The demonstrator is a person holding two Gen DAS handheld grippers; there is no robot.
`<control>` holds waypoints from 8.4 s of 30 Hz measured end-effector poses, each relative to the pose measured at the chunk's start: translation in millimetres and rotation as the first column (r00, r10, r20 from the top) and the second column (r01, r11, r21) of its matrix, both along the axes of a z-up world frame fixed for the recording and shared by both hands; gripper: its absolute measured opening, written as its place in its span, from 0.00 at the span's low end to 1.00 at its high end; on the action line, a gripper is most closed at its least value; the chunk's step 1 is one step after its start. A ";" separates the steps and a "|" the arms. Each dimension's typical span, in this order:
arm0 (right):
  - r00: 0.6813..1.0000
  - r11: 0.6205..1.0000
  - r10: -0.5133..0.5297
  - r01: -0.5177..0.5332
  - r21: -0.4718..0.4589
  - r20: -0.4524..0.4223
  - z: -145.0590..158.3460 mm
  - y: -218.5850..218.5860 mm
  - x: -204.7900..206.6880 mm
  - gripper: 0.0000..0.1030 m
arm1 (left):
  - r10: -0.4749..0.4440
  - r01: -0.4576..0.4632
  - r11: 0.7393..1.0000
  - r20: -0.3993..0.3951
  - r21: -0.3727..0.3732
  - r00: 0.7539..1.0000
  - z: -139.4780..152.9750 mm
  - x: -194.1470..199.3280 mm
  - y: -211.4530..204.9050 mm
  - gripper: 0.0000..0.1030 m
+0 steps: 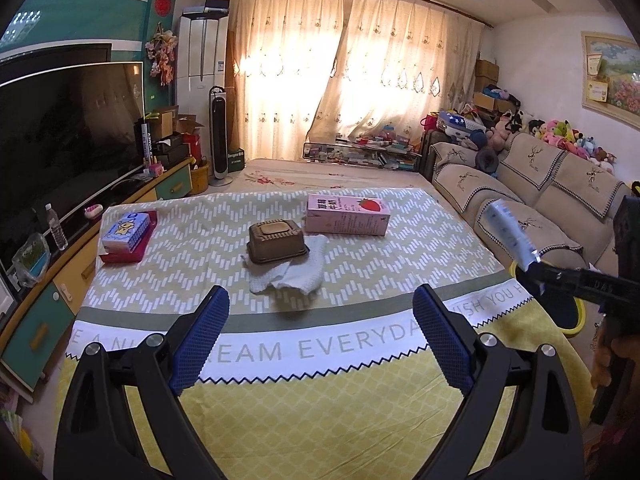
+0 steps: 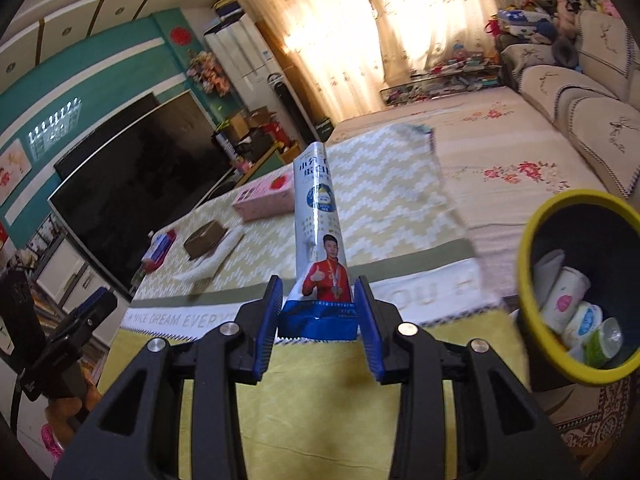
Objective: Collect trash
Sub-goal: 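Carry the toothpaste tube with the right gripper into the bin and release, then grasp the brown plastic food container with the left gripper and lift, then carry the brown container with the left gripper into the bin and release, then grasp the pink strawberry milk carton with the right gripper and lift, then carry the milk carton with the right gripper into the bin and release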
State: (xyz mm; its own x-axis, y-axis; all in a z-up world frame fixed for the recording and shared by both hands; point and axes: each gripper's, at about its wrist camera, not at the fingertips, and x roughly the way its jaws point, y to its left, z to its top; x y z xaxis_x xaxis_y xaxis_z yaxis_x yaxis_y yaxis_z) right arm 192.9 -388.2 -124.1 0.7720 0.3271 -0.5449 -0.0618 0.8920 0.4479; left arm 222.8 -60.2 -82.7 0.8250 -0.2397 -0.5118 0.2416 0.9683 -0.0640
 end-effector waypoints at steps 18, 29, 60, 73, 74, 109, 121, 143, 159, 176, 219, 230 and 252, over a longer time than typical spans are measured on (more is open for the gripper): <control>0.885 0.881 -0.459 0.442 -0.169 -0.078 -51.4 -175.6 -20.8 0.56 | -0.056 0.057 0.998 -0.036 0.035 0.998 -7.7 23.7 -45.8 0.89; 0.939 0.952 -0.274 0.295 -0.076 0.209 -0.1 -67.3 -26.2 0.67 | 0.111 -0.108 0.994 -0.125 0.026 0.986 -11.4 76.6 -22.1 0.94; 0.958 0.969 -0.149 0.191 -0.159 0.244 -3.6 2.7 -12.2 0.76 | 0.336 -0.327 0.942 -0.263 0.077 0.905 -71.2 208.0 -0.1 0.58; 0.963 0.971 -0.151 0.187 -0.149 0.225 -3.2 -1.6 -7.3 0.76 | 0.310 -0.306 0.951 -0.176 0.051 0.934 -40.0 173.7 0.0 0.57; 0.961 0.971 -0.154 0.191 -0.147 0.229 -2.9 -2.3 -8.2 0.76 | 0.304 -0.300 0.953 -0.165 0.046 0.938 -35.5 167.0 -0.8 0.57; 0.724 0.722 -0.613 0.676 -0.146 0.316 9.2 -188.2 -153.7 0.78 | -0.523 0.543 0.837 -0.201 0.058 0.828 -16.3 20.1 -417.5 0.58; 0.719 0.714 -0.627 0.684 -0.149 0.301 6.9 -192.9 -150.1 0.79 | -0.521 0.530 0.848 -0.190 -0.003 0.832 -31.4 30.2 -408.1 0.87; 0.969 0.983 -0.053 0.093 -0.158 0.240 35.3 -34.2 -0.2 0.81 | -0.076 0.072 0.996 -0.069 -0.056 0.995 7.3 -3.1 -71.7 0.91; 0.925 0.908 0.371 -0.344 -0.240 0.076 -8.2 101.4 239.2 0.88 | 0.030 -0.036 0.995 -0.071 -0.089 0.997 5.7 -8.2 -15.1 0.91; 0.823 0.800 0.560 -0.567 -0.197 -0.096 -28.9 126.7 244.2 0.89 | 0.044 -0.051 0.995 -0.081 -0.086 0.996 5.3 -6.5 -11.0 0.91; 0.981 0.982 0.091 -0.060 -0.181 0.170 13.9 58.2 9.8 0.46 | 0.032 -0.038 0.986 -0.040 -0.165 0.999 4.6 -53.5 -20.1 0.92; 0.978 0.993 -0.062 0.081 -0.089 0.201 13.2 -21.0 -43.6 0.46 | 0.012 -0.022 0.988 -0.069 -0.151 0.998 -8.3 -56.4 -40.7 0.92; 0.883 0.854 -0.441 0.468 -0.226 0.160 -11.0 -168.4 -51.4 0.46 | -0.011 -0.001 0.993 -0.103 -0.117 0.995 -19.6 -44.5 -59.7 0.92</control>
